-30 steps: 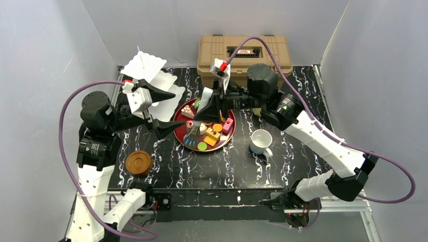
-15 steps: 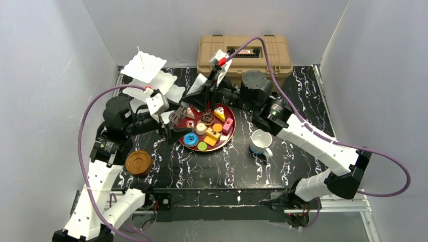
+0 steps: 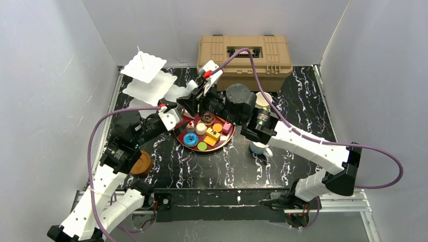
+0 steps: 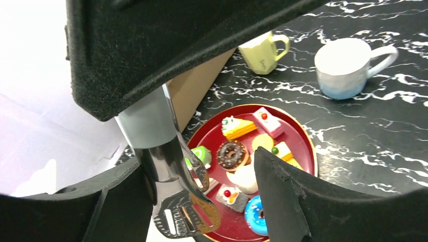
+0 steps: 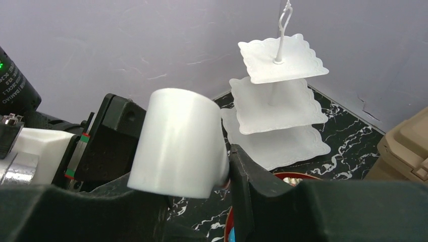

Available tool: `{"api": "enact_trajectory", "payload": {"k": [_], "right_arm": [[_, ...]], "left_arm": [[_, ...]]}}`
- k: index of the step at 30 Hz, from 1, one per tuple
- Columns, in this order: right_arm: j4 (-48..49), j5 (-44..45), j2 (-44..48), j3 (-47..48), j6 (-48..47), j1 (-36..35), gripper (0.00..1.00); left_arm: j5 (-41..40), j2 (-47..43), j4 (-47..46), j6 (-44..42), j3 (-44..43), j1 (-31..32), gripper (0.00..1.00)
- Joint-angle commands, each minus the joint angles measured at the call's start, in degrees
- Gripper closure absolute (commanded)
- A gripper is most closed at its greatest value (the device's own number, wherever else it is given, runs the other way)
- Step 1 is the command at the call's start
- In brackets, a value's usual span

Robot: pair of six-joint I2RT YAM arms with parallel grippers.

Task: Serve the afternoon tea
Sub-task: Pick up the clamp from the corner of the board.

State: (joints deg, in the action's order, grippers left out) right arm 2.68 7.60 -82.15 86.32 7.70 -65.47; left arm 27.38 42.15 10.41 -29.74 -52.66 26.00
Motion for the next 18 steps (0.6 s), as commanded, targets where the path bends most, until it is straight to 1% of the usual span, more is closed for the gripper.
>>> {"api": "enact_trajectory", "payload": {"k": [1, 3, 5, 8, 11, 16, 18], "right_arm": [[7.17, -3.02, 0.67, -0.55, 4.12, -3.19, 0.84], [7.78, -3.27, 0.83, -1.31, 4.62, -3.32, 0.84], [7.87, -3.37, 0.93, -1.51, 4.98, -3.48, 0.84], [7.71, -3.46, 1.01, -1.45, 5.21, -3.61, 0.84], [7.64, -3.43, 1.35, -1.75, 5.38, -3.7, 0.84], [7.31, -3.36, 1.79, -2.65, 5.61, -3.79, 0.84], [7.09, -3.08, 2.09, -3.24, 5.57, -3.79, 0.84]], "left_arm": [[-9.36, -0.42, -7.94, -5.24, 1.73, 0.41, 0.35], [-10.47, -0.86, -9.93, -5.2, 2.62, 0.41, 0.33], [-11.34, -0.86, -12.02, -4.95, 3.0, 0.54, 0.27], [-12.0, -1.13, -12.97, -4.78, 3.2, 0.54, 0.23], [-11.28, -1.98, -13.61, -3.9, 3.5, 0.54, 0.12], [-13.42, -3.62, -16.74, -1.1, 3.92, 0.54, 0.11], [-13.99, -4.56, -18.47, -0.33, 4.27, 0.54, 0.12]]}}
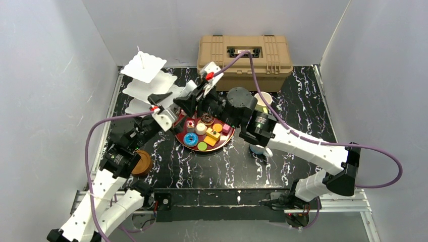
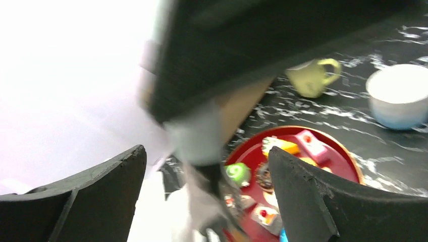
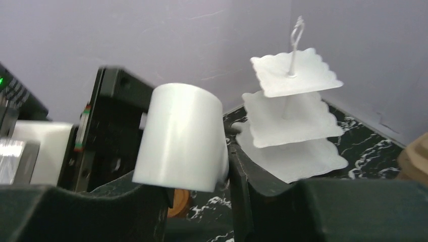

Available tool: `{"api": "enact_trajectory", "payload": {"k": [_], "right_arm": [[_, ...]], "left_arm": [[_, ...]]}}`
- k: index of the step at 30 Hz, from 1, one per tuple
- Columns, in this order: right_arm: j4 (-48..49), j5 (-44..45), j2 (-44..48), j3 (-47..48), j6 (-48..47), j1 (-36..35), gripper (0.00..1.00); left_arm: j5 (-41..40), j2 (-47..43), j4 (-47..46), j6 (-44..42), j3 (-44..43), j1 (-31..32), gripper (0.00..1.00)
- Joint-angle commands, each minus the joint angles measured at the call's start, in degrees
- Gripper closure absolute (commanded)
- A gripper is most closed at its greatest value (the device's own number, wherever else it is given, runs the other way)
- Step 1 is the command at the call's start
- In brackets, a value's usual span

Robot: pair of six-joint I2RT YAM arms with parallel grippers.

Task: Serve the afternoon tea
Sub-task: Pick up the clamp from the corner of the board.

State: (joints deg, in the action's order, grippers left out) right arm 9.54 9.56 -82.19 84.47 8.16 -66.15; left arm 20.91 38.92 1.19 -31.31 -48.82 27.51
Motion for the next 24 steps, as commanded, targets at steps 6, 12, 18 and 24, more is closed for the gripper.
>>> {"api": "enact_trajectory", "payload": {"k": [6, 12, 18, 24], "right_arm": [[-0.52, -2.58, 2.92, -2.08, 3.98, -3.13, 0.84], [0.13, -3.28, 2.72, -1.24, 3.84, -3.13, 0.84], [0.86, -2.27, 4.09, -1.84, 3.56, -3.17, 0.84], [0.36, -2.58, 2.82, -1.46, 4.41, -3.19, 0.83]], "left_arm": [[-3.47, -3.99, -10.75, 3.71, 1.65, -0.96, 0.13], [3.34, -3.85, -2.47, 4.93, 0.73, -0.96, 0.12], [1.47, -3.5, 2.9, 3.59, 1.08, -0.95, 0.35], [0.96, -2.21, 3.68, 1.96, 0.0, -0.96, 0.82]]}}
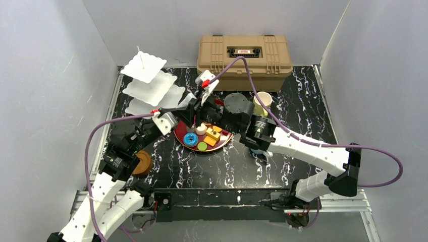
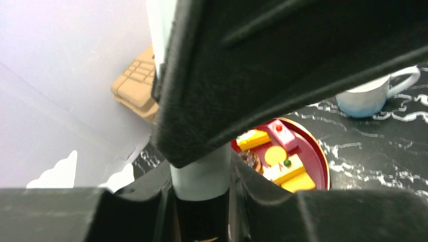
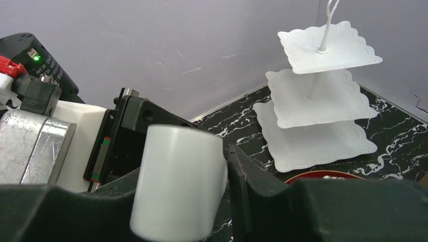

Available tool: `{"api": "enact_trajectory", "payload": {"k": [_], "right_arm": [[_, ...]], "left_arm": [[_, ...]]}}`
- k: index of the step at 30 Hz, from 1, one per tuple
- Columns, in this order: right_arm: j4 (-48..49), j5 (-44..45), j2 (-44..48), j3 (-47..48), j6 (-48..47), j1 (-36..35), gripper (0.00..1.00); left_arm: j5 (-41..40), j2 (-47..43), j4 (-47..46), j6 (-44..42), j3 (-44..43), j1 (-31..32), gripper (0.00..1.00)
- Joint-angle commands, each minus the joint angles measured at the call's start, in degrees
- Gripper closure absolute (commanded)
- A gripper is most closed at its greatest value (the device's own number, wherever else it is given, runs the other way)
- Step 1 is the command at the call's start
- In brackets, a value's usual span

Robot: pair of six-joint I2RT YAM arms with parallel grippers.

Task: Serve the afternoon tea
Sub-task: Pick up the clamp from the corner of the board.

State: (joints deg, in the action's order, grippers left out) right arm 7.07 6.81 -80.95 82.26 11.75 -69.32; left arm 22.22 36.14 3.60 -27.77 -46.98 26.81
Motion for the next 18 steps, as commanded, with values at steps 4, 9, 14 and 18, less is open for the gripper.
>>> {"api": "enact_trajectory", "payload": {"k": [4, 9, 14, 18], "right_arm": [[1.51, 3.6, 0.81, 0.53, 3.44, -0.03, 0.58], [6.95, 6.31, 1.32, -1.92, 7.0, -0.03, 0.39], [9.83, 6.47, -0.05, -1.66, 9.59, -0.03, 0.39], [9.64, 7.02, -0.08, -1.57, 9.76, 0.06, 0.52]], "left_arm": [[0.85, 0.7, -0.04, -6.29, -1.91, -0.18, 1.0], [2.87, -0.11, -0.66, -9.14, -1.08, -0.17, 1.0], [5.21, -1.37, 0.27, -10.88, 0.31, 0.0, 1.0], [5.13, -0.96, 1.78, -10.57, -0.63, 0.07, 1.0]]}}
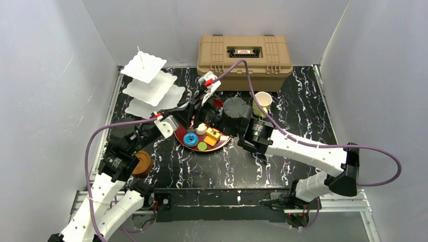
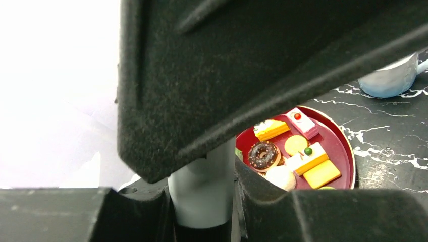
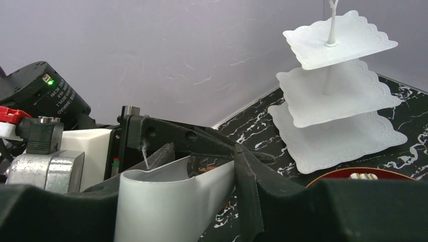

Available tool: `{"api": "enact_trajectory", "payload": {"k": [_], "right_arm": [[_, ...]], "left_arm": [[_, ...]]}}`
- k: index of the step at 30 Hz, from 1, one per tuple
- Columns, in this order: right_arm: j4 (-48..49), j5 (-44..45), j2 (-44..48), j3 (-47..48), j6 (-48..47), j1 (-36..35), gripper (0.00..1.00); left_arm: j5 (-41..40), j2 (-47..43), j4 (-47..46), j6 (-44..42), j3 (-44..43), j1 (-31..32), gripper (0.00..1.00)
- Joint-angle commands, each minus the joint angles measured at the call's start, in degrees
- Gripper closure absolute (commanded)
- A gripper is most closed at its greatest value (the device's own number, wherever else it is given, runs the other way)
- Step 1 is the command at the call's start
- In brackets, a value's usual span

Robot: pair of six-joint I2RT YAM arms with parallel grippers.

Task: Serve the afternoon tea
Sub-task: Pick up the clamp from the corner of the board.

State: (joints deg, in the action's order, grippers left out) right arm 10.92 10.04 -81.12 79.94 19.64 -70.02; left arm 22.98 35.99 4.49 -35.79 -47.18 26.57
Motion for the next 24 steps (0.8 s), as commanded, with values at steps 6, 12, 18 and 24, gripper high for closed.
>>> {"api": "enact_trajectory", "payload": {"k": [6, 12, 18, 24], "right_arm": [[4.03, 7.92, 2.52, -1.04, -0.64, 0.76, 0.72], [1.04, 13.76, 6.13, -4.73, -3.79, 1.56, 0.75], [-0.48, 16.9, 10.44, -8.71, -4.67, 3.66, 0.74], [-2.69, 18.21, 13.8, -9.98, -5.1, 5.76, 0.74]], "left_arm": [[5.8, 0.22, 1.58, -1.61, -1.29, 0.33, 0.53], [-0.41, 5.29, 3.94, 6.12, -7.03, 0.26, 0.02], [-5.18, 12.25, 11.76, 15.09, -18.07, 0.25, 0.02], [-25.79, 23.54, 21.91, 16.63, -35.59, -1.38, 0.02]]}}
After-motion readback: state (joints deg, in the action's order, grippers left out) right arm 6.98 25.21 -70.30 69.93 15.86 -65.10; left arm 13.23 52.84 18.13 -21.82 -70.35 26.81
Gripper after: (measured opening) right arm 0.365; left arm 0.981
